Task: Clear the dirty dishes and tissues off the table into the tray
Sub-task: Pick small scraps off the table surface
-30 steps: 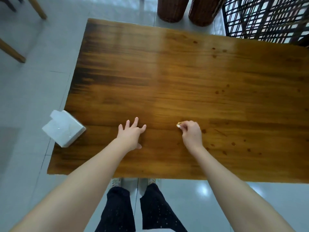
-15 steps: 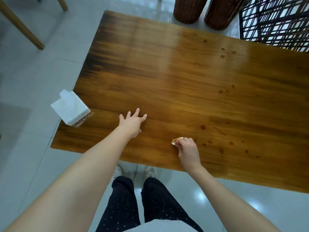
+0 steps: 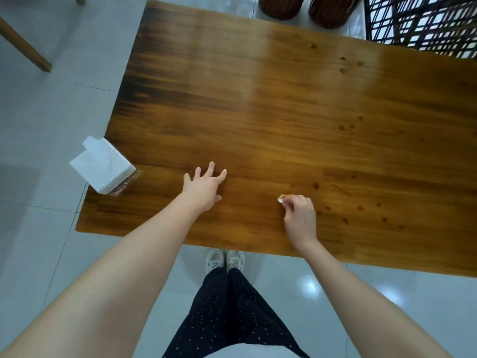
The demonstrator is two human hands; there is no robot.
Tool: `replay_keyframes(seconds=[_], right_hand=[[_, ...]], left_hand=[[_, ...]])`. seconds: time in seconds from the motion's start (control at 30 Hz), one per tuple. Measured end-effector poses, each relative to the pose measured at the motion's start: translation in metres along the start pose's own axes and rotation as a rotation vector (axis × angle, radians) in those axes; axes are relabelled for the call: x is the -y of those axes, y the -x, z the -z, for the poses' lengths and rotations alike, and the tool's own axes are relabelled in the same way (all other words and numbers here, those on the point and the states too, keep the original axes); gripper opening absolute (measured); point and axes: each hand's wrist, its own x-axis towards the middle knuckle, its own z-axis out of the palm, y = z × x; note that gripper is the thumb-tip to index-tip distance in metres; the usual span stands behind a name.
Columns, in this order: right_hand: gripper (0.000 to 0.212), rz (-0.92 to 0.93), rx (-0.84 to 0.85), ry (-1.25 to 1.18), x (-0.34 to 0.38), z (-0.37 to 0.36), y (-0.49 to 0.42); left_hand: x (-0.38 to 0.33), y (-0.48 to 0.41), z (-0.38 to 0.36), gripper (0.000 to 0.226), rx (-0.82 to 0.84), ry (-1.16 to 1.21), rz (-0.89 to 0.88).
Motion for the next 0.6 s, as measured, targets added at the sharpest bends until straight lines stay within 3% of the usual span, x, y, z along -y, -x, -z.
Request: replay_keyframes(seconds=[0.23, 0.6], right_hand=[[0.010, 0.116, 0.048, -0.020, 0.012, -0.017, 0.073], [0.010, 0.180, 0.041, 0.203, -0.002, 0.004, 0.010]], left_hand=[[-0.003, -0.002, 0.000, 0.071, -0.040, -0.086, -0.020], [-0.002, -0.004, -0.001, 0.072, -0.040, -0.131, -0.041]])
